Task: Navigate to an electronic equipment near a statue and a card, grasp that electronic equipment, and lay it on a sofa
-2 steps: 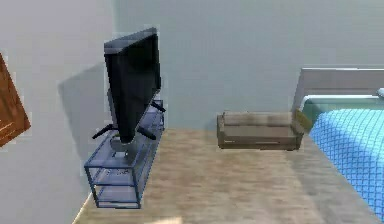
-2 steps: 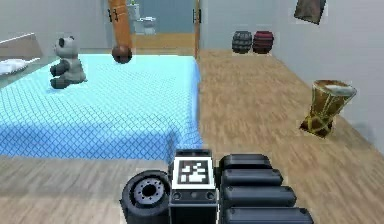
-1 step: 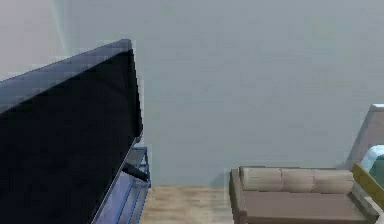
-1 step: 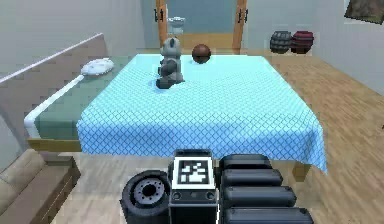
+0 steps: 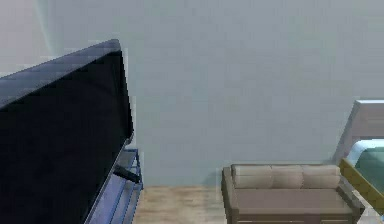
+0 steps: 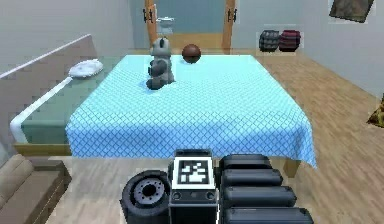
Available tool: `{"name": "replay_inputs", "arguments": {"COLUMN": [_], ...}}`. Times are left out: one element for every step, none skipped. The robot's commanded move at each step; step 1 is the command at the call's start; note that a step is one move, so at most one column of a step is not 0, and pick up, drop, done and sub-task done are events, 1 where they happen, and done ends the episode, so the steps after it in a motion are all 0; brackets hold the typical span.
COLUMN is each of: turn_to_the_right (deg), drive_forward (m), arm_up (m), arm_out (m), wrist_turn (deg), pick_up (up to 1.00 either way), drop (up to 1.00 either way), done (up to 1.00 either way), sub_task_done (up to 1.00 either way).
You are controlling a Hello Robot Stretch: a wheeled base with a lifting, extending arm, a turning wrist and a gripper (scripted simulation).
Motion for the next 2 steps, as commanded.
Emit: {"name": "replay_inputs", "arguments": {"turn_to_the_right": [45.0, 45.0], "drive_forward": [0.00, 0.00], "arm_up": [0.00, 0.00], "arm_out": [0.00, 0.00], "wrist_turn": [0.0, 0.0], "pick_up": [0.00, 0.00], "drop": [0.00, 0.00], "done": [0.00, 0.00], "sub_task_done": [0.00, 0.00]}}
